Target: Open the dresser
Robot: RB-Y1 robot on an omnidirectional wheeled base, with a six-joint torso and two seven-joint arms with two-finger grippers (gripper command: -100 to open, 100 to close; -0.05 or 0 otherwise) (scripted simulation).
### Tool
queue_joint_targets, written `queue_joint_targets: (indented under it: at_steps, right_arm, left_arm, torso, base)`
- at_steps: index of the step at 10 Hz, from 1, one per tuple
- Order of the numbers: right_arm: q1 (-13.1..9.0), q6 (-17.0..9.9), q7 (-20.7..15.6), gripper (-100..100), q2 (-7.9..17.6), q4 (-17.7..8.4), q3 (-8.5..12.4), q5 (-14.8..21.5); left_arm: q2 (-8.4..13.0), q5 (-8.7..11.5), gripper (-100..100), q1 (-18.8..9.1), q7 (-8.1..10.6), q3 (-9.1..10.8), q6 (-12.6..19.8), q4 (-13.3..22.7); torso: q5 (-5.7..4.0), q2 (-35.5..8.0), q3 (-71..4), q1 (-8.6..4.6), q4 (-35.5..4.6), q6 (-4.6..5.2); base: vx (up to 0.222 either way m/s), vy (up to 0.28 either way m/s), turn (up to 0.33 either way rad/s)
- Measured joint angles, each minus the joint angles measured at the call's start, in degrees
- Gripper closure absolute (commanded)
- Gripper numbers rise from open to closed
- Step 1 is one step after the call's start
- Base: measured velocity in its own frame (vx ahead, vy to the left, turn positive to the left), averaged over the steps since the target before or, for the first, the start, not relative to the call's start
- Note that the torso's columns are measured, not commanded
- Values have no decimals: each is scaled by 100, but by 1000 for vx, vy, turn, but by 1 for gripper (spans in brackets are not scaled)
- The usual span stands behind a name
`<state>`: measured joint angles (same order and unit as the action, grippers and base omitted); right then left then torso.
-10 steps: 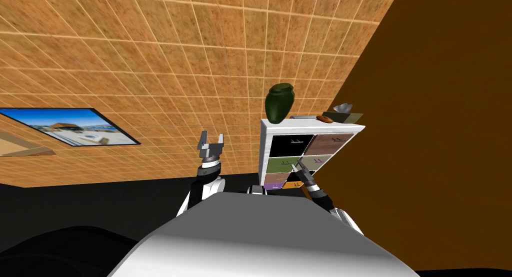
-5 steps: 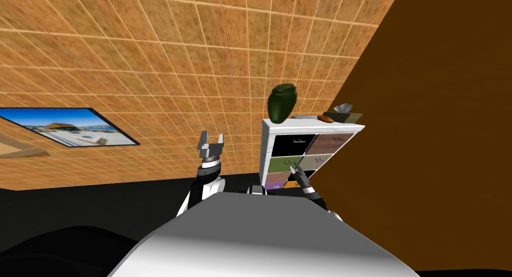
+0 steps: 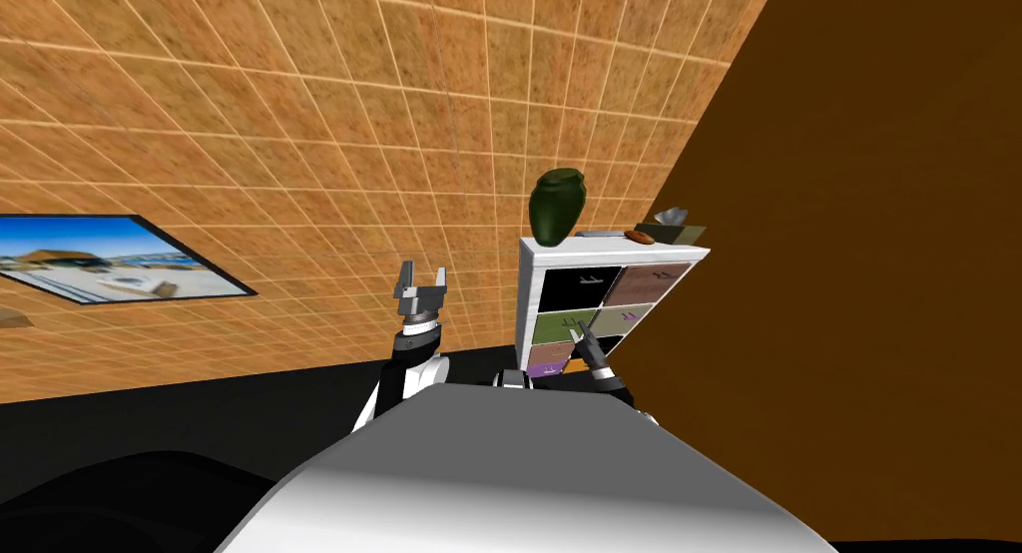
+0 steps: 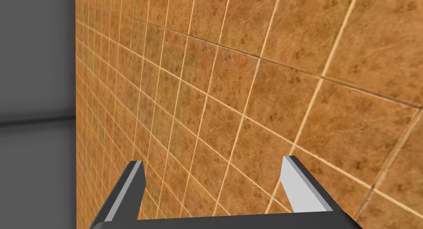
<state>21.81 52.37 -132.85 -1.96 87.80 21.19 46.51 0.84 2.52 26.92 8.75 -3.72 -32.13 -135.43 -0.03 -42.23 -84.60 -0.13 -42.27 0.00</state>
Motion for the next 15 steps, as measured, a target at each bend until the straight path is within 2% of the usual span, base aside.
queue_joint_targets:
  at_steps: [3, 7, 8, 9, 12, 15]
  right_arm:
    - [-4, -222, -6, -100, -17, 161, -340, 73]
    - [-184, -509, -124, -100, -73, 173, -781, 177]
    - [-189, -527, -131, 100, -75, 174, -794, 181]
    - [-138, -504, -67, 100, -57, 228, -677, 176]
    - [-5, -204, -17, 100, -21, 112, -262, 59]
    - [27, 38, -9, 100, -8, -25, 82, -29]
  left_arm:
    - [0, 0, 0, 0, 0, 0, 0, 0]
    - [0, 0, 0, 0, 0, 0, 0, 0]
    - [0, 0, 0, -1, 0, -1, 0, 0]
    - [-1, 0, 0, -2, 0, -2, 0, 0]
    - [-1, 0, 0, -1, 0, -1, 0, 0]
    - [-1, 0, 0, -1, 0, -1, 0, 0]
  torso:
    - [5, -7, 5, 18, -2, 0]
    - [3, -4, 3, 13, -1, 0]
    - [4, -7, 4, 17, -2, -1]
    - [8, -15, 9, 31, -4, -3]
    - [7, -18, 12, 24, -8, -5]
    - [-1, 0, 3, 22, 6, -9]
  base:
    - [18, -38, -111]
    - [14, -27, -81]
    - [-16, 35, 215]
    - [-23, 54, 194]
    - [-23, 41, 108]
    - [-13, 33, 107]
